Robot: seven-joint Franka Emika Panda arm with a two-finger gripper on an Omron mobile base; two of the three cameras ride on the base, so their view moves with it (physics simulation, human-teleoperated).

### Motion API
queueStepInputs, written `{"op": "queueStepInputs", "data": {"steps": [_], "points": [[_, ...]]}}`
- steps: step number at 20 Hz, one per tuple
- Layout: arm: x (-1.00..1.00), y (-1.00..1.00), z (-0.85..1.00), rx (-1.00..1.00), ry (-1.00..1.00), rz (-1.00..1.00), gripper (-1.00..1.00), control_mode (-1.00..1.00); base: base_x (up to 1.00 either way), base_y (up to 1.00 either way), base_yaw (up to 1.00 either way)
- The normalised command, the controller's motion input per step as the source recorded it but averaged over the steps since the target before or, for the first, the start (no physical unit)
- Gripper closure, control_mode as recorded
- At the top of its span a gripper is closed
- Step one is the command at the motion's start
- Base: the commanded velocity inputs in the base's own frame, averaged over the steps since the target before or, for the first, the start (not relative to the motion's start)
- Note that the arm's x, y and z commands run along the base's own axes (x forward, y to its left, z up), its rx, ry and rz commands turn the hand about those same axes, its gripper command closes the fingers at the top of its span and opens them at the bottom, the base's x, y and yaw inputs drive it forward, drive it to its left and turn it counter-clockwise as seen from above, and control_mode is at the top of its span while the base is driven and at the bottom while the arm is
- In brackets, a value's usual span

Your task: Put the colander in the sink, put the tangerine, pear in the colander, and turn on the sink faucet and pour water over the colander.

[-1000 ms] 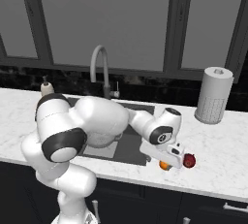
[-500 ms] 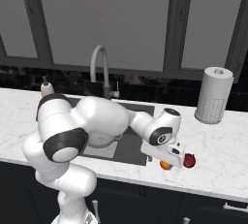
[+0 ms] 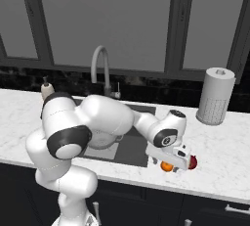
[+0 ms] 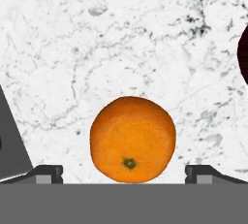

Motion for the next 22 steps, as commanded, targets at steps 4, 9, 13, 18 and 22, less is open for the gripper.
{"op": "queueStepInputs", "data": {"steps": [4,9,13,18,22], "points": [[0.00,-0.01,0.00,0.00,0.00,0.00,-1.00,-1.00,0.00,0.00,0.00],[0.00,0.00,-0.01,0.00,-0.02,0.00,-1.00,-1.00,0.00,0.00,0.00],[0.00,0.00,-0.10,0.00,-0.04,0.00,-1.00,-1.00,0.00,0.00,0.00],[0.00,0.00,-0.12,0.00,-0.02,0.00,-1.00,-1.00,0.00,0.00,0.00],[0.10,0.00,-0.07,0.00,-0.01,0.00,-1.00,-1.00,0.00,0.00,0.00]]}}
